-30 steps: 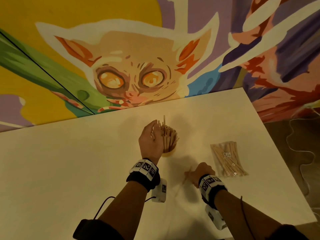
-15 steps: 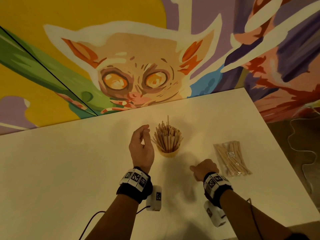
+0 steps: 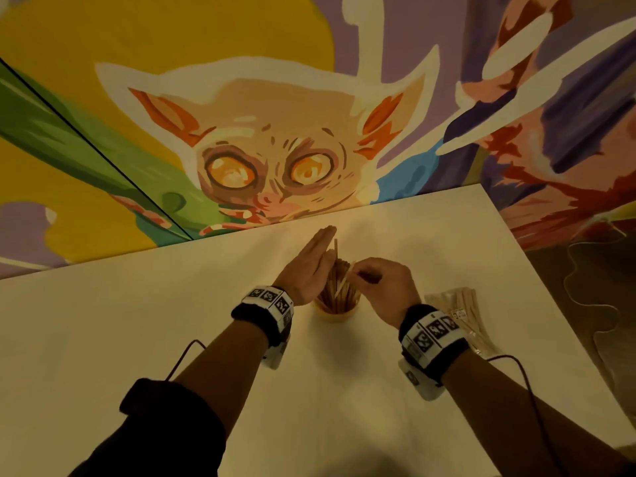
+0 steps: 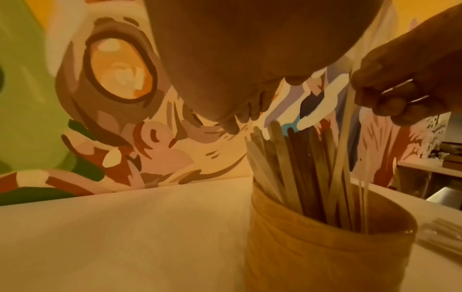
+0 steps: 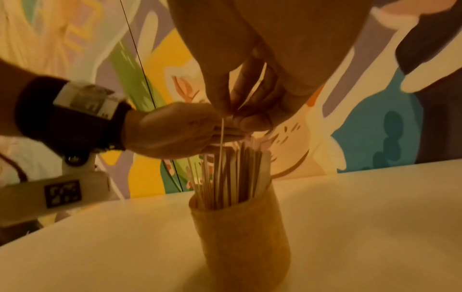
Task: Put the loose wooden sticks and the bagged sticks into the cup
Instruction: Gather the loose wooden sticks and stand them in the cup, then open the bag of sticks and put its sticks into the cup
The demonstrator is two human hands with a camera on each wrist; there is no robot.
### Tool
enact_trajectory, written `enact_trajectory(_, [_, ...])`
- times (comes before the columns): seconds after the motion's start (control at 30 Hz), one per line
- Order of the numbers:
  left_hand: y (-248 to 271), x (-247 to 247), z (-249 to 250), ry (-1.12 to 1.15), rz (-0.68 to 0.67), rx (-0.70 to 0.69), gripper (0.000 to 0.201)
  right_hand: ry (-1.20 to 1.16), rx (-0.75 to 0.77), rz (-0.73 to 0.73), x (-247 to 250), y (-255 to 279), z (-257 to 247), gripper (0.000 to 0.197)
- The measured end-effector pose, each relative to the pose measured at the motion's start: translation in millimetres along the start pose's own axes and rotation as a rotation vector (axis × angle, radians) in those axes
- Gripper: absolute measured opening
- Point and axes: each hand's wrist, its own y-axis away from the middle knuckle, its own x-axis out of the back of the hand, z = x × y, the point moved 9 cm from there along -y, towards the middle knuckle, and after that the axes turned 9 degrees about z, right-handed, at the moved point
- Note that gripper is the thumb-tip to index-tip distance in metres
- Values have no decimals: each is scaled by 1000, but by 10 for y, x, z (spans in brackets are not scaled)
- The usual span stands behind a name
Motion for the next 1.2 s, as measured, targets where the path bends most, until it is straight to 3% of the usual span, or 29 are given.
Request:
enact_trajectory(0.17, [55,-219,-83,-86,-106,5,52,270,2,-105,-287,-18,189,8])
enact_trajectory(0.27, [104,-267,-113,-125,-93,-39,52,369,12,-153,-338,6,231,10])
enact_trajectory(0.37, [113,-268,-6,-184,-25,-162,55,360,25,-123,-286,14,246,9])
enact_trajectory(0.47, [150,-452,61,-377,-104,-280,65,346,57,-117,-238,61,232,18])
enact_trajectory(0.6, [115,-476,33,-523,-160,-266,74,286,77,-31,16,75,194,7])
enact_trajectory(0.67, [106,-388,150,-521,-95,-288,71,269,57,-3,211,77,211,11])
enact_trajectory(0.8, [182,-73,696,-361,278,-404,50,184,-6,113,803,99,296,10])
enact_trajectory(0.87, [284,-37,972,-248,386,-411,36,148,-61,169,1136,126,407,11])
enact_trajectory(0.97, [385,-353,1266,-102,267,-312,24,211,-172,214,1575,171,745,15])
enact_trajectory(1.07, [397,-894,1372,-97,109,-220,23,279,-336,193,1856,238,1233,26])
enact_trajectory(1.2, [373,-1659,1157,-162,-92,-14,29,384,-547,49,1946,331,1863,53])
